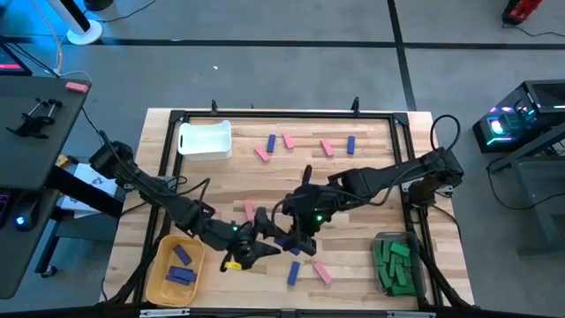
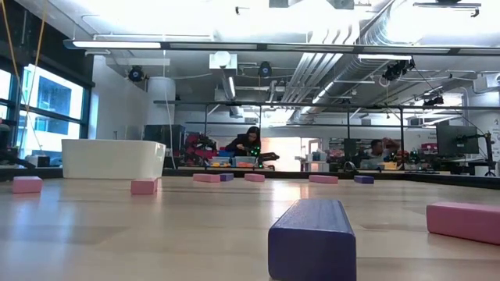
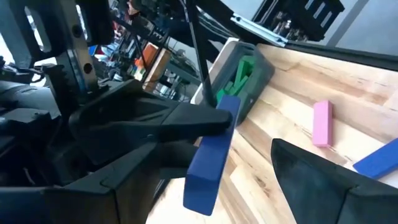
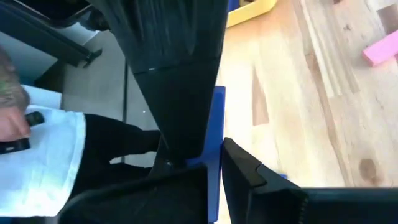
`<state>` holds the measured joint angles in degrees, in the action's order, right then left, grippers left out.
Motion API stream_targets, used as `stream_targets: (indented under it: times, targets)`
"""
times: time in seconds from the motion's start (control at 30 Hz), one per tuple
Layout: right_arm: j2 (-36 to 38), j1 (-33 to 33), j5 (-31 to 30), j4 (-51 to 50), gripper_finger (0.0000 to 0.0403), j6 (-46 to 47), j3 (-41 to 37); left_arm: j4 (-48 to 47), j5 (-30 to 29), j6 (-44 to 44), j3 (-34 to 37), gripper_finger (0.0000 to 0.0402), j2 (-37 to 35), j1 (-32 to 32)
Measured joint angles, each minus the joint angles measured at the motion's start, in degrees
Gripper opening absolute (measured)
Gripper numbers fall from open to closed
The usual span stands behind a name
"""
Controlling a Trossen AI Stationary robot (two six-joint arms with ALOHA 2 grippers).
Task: Sort blocks
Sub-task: Put the purple block into the yellow bin
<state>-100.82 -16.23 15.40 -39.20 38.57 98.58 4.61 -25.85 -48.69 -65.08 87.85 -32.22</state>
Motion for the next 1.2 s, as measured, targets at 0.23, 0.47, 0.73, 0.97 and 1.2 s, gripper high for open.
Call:
stream_targets:
  times: [0.23,0.47,0.73,0.97,1.2]
  targets:
    - [-0.02,0.85,2.54,1.59,0.0000,0.24,-0.08,0.13,-0.82,0.39,-0.02,0.0250,-0.15,-0.09]
    - [-0.07,0.77,2.95,2.66,0.0000,1.49,-0.03,-0.48,-0.53,2.22,-0.02,0.0138,0.00,-0.03]
    - [-0.09,0.90,3.63,3.21,0.0000,1.71,-0.03,-0.87,-0.34,1.82,-0.11,0.0025,-0.31,-0.09]
    - [0.01,3.01,5.63,3.66,0.0049,11.14,-0.06,-3.72,-1.07,2.65,-0.11,0.0025,-0.83,0.10]
    - [3.75,5.78,7.67,2.52,0.0165,9.01,-0.01,-12.75,-2.28,12.22,0.15,0.0025,-2.56,0.01]
